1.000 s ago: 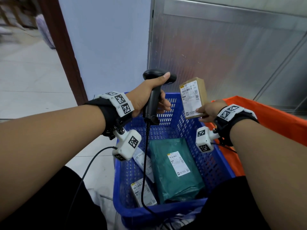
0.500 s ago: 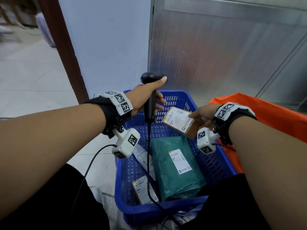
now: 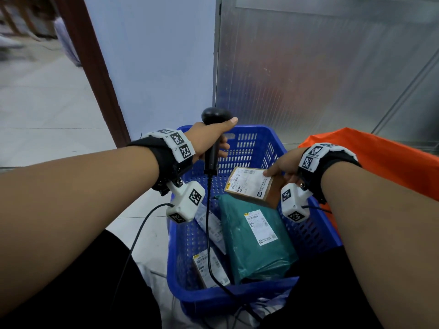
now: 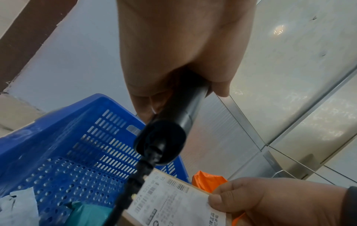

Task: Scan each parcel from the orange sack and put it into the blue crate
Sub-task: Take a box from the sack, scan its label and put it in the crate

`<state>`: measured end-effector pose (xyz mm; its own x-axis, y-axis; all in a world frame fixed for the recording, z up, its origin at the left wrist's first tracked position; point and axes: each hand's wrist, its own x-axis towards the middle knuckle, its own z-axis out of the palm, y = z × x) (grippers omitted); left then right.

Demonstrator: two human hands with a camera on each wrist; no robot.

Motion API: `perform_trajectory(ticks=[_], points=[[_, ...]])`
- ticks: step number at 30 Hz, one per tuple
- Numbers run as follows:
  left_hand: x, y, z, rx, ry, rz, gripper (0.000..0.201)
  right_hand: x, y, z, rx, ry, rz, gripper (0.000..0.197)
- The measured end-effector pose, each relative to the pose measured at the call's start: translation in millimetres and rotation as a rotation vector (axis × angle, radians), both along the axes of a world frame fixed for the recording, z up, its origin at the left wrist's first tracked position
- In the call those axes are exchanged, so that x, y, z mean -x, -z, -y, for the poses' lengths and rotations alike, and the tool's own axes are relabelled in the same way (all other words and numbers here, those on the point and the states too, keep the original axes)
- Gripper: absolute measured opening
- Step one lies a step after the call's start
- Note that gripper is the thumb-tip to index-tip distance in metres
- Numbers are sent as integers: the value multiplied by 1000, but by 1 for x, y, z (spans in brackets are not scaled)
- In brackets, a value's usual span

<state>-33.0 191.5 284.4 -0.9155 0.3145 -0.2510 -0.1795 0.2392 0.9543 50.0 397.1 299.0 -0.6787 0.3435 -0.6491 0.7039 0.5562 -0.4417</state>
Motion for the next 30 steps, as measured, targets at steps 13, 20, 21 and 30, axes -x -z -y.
perform_trajectory(ticks=[13, 20, 21, 30], points=[[1, 8, -6, 44, 27, -15, 52, 8, 10, 8, -45, -120, 120, 40], [-1, 8, -12, 74, 42, -36, 52, 13, 15, 10, -2, -147, 135, 39], [-2, 7, -12, 80, 42, -33, 52, 12, 15, 11, 25, -154, 132, 37], [-6, 14, -21, 93, 12, -41, 57, 51, 46, 20, 93, -321, 97, 117]])
